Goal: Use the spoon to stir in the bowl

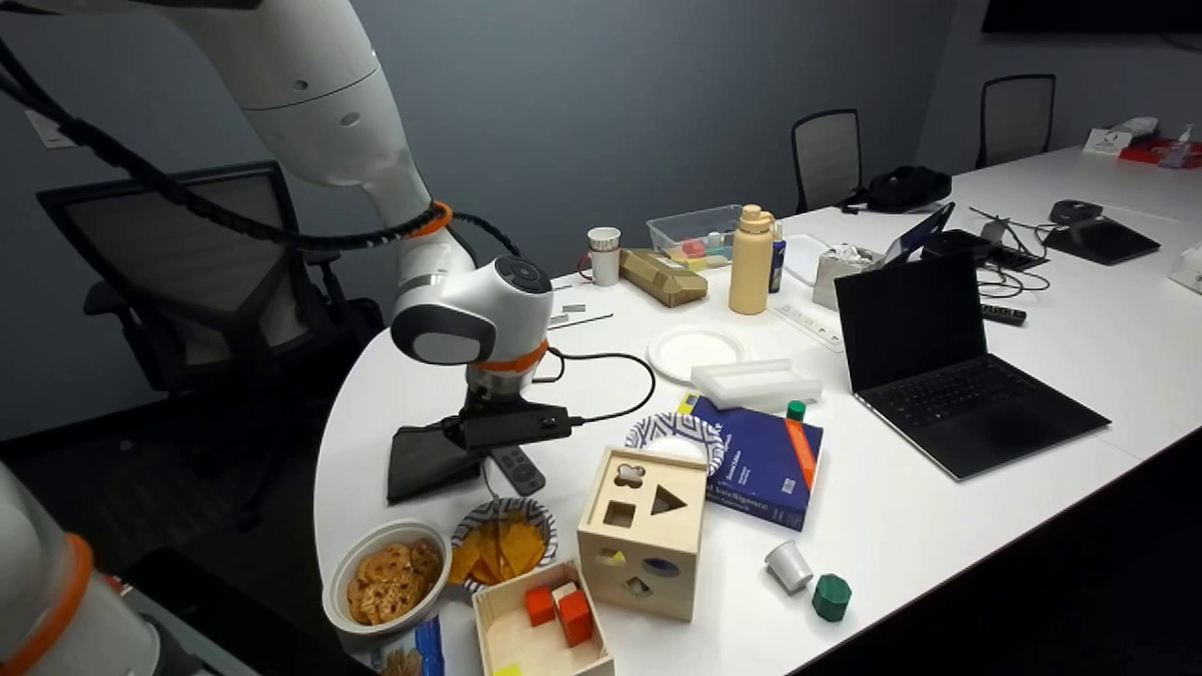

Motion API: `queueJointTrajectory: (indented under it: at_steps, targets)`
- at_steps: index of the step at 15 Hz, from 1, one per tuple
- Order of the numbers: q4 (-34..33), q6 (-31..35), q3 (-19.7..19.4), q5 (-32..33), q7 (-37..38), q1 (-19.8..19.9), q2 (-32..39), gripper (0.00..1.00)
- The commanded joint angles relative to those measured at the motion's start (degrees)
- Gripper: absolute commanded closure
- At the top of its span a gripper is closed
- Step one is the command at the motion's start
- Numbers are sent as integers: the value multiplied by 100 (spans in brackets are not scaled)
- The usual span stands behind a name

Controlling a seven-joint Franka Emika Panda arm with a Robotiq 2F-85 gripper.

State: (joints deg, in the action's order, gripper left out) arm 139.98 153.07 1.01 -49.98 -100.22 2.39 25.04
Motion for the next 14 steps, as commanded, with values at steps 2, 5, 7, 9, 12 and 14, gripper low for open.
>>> queueJointTrajectory:
  at_steps: [2,5,7,9,12,14]
  targets:
    - [12,-311,284,607,-132,340,-107,99]
    - [-8,-167,452,656,-353,507,-106,99]
    - [-13,-137,578,521,-687,690,-144,99]
    - [14,-15,636,429,-827,776,-169,99]
    - [27,300,654,321,-759,842,-135,99]
    - [6,298,592,252,-788,820,-92,99]
